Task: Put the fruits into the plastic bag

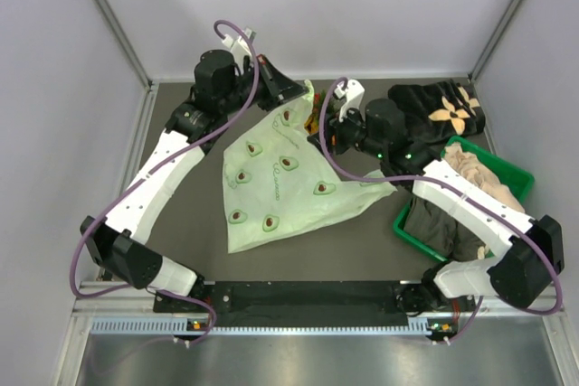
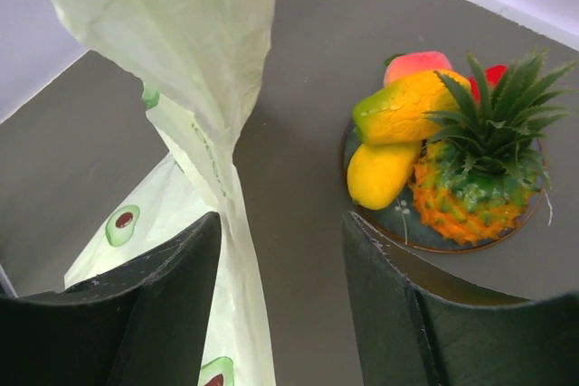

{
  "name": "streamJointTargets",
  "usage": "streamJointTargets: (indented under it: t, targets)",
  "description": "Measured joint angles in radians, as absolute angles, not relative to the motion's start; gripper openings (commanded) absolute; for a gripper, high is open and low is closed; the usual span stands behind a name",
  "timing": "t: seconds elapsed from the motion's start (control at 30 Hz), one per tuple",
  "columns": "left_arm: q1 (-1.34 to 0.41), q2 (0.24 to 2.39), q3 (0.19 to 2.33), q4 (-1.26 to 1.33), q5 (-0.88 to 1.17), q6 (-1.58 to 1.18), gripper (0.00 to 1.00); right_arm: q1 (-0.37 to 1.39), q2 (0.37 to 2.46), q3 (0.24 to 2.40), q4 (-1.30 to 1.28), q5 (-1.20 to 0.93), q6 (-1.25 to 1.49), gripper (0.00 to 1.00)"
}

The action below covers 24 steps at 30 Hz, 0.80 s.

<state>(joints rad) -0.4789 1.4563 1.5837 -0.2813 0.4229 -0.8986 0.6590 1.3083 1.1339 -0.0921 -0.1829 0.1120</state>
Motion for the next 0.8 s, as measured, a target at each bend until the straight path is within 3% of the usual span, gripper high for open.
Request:
streamJointTargets:
  t: [0.8]
  targets:
    - [-0.469,1.445,1.584,-0.276,0.44,-0.911,0.0,0.659,1.409,1.162,0.015,-0.203,0.121,0.52]
